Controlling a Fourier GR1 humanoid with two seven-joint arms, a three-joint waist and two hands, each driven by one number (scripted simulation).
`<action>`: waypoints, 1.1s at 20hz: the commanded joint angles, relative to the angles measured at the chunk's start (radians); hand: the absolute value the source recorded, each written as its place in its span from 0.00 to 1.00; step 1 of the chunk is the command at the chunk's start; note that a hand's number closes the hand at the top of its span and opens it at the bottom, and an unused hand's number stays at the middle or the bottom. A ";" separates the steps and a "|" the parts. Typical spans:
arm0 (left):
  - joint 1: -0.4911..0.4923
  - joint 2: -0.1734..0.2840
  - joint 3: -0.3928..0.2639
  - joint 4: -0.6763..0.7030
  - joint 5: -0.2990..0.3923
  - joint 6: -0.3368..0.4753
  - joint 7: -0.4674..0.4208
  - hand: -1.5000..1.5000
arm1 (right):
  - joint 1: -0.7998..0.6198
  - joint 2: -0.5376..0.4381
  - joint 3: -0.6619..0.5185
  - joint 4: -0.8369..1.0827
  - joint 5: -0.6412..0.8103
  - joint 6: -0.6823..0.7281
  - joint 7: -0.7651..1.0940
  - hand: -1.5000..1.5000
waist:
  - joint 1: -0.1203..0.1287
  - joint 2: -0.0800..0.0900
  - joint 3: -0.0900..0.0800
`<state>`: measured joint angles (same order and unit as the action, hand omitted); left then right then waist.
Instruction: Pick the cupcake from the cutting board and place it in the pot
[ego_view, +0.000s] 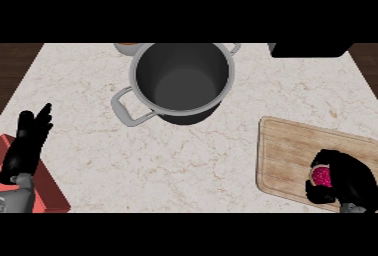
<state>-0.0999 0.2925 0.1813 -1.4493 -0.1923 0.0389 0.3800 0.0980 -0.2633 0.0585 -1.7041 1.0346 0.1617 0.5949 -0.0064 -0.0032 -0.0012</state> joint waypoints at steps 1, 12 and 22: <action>0.017 -0.023 -0.018 0.007 -0.011 0.007 -0.011 0.50 | 0.049 0.178 0.151 -0.146 0.150 0.008 0.275 1.00 | -0.001 -0.001 -0.001; -0.009 -0.026 -0.017 -0.005 -0.025 0.020 0.018 0.50 | 0.083 0.262 0.517 -0.470 0.648 -0.054 0.511 1.00 | -0.004 -0.003 -0.001; 0.019 -0.004 0.007 -0.049 0.003 -0.016 0.031 0.50 | -0.322 0.263 0.777 -0.614 0.889 0.161 0.615 1.00 | 0.013 -0.002 -0.001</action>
<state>-0.0965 0.2880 0.1801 -1.4708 -0.2000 0.0300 0.3981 -0.0913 -0.0079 0.7107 -2.2901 1.8295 0.1970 1.0473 0.0046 -0.0052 -0.0023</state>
